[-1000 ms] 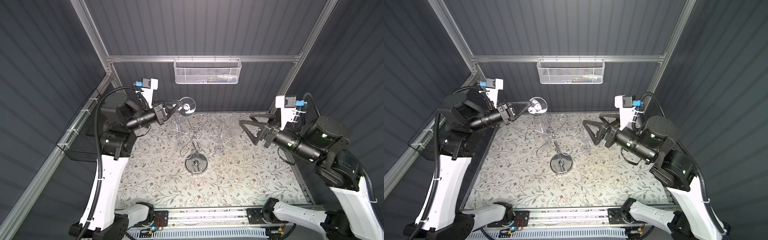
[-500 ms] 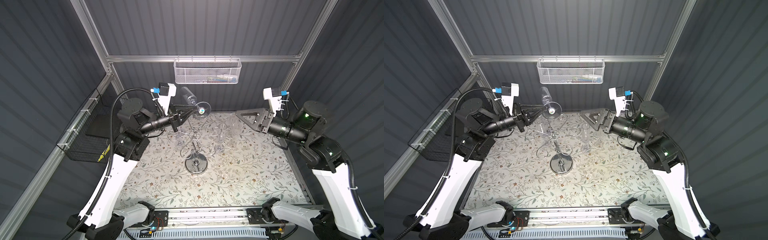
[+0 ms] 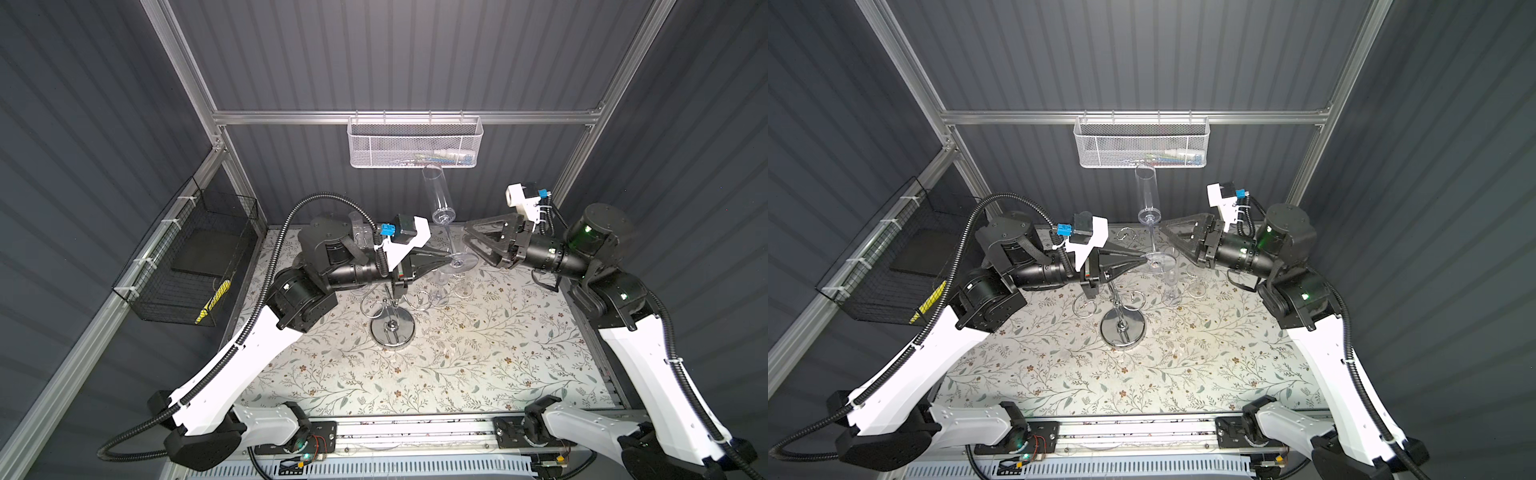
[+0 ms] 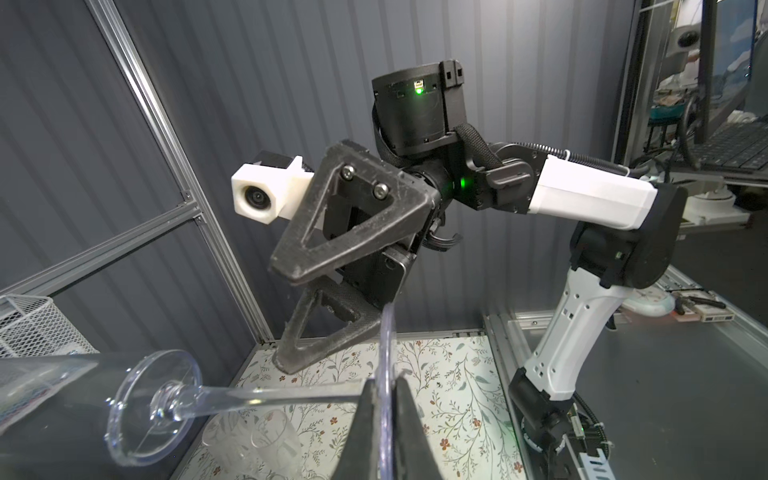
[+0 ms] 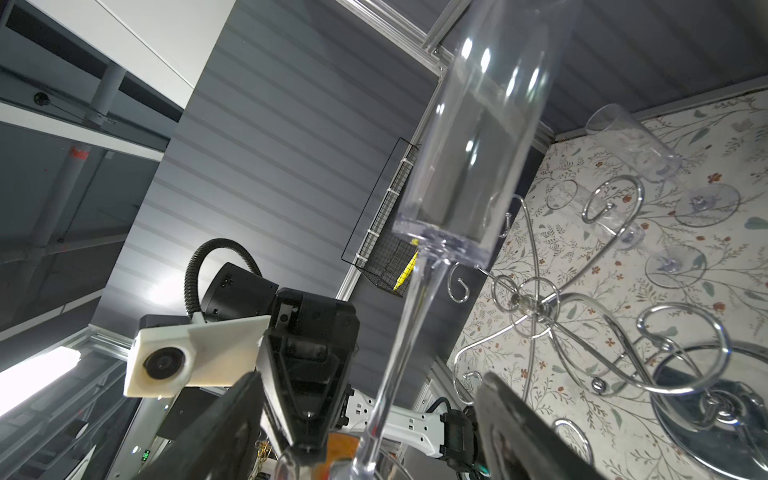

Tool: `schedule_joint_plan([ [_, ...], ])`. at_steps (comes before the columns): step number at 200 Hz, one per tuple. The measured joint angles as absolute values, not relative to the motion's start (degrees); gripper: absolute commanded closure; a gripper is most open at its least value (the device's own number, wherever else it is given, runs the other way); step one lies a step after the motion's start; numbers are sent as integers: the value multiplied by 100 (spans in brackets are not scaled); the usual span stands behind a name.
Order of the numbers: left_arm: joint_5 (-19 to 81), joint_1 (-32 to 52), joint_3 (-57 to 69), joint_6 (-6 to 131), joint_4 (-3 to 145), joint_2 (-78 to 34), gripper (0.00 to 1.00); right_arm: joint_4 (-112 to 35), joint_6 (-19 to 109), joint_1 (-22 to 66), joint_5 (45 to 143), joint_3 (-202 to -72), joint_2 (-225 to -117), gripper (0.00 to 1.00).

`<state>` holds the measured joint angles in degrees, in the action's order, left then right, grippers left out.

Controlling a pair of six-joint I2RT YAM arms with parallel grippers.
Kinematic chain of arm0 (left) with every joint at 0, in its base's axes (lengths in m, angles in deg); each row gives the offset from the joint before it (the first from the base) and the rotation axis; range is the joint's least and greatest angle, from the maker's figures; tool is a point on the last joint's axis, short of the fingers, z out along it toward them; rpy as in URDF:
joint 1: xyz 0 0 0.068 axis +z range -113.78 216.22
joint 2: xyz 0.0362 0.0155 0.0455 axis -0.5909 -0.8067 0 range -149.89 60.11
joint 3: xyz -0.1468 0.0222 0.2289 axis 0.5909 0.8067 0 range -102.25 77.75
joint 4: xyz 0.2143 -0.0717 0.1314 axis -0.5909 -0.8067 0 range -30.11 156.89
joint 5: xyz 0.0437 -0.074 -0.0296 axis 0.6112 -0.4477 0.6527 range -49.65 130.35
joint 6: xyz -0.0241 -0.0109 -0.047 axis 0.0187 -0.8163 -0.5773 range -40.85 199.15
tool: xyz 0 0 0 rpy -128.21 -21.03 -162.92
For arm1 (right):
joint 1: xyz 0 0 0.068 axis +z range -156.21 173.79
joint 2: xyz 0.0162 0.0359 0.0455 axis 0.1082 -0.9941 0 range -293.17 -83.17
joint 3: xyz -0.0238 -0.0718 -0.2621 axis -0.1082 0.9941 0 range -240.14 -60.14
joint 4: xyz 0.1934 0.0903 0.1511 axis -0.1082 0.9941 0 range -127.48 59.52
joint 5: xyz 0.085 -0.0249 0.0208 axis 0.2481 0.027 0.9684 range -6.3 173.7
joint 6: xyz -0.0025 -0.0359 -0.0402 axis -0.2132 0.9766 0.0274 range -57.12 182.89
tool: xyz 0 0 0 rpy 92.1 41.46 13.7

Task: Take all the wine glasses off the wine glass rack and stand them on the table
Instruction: 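Swing the flute upright with the left gripper while the right gripper reaches toward it, then grasp the flute stem with the right gripper while the left gripper releases the foot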

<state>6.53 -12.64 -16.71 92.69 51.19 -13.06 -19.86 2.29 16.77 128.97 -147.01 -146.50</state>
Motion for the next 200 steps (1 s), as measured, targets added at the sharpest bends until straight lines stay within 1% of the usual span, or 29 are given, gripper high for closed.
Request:
schedule_joint_plan([
  [21, 736, -1354, -1671, 9568, 5099, -1306, 100, -2045, 104, 1644, 12980, -14408, -14499, 27],
  [48, 793, -1520, -1671, 9907, 4988, -1319, 100, -2165, -55, 1627, 13094, -14176, -14385, 38],
  [75, 852, -1675, -1671, 10165, 4832, -1378, 100, -2303, -152, 1627, 13203, -14100, -14385, 44],
  [122, 944, -1786, -1671, 10364, 4721, -1454, 100, -2475, -239, 1627, 13326, -13912, -14385, 59],
  [152, 957, -1850, -1671, 10427, 4712, -1470, 100, -2530, -252, 1627, 13330, -13770, -14385, 66],
  [182, 963, -1861, -1671, 10447, 4708, -1472, 100, -2591, -270, 1627, 13332, -13715, -14385, 79],
  [200, 981, -1861, -1671, 10451, 4664, -1492, 100, -2683, -292, 1625, 13345, -13684, -14385, 85],
])
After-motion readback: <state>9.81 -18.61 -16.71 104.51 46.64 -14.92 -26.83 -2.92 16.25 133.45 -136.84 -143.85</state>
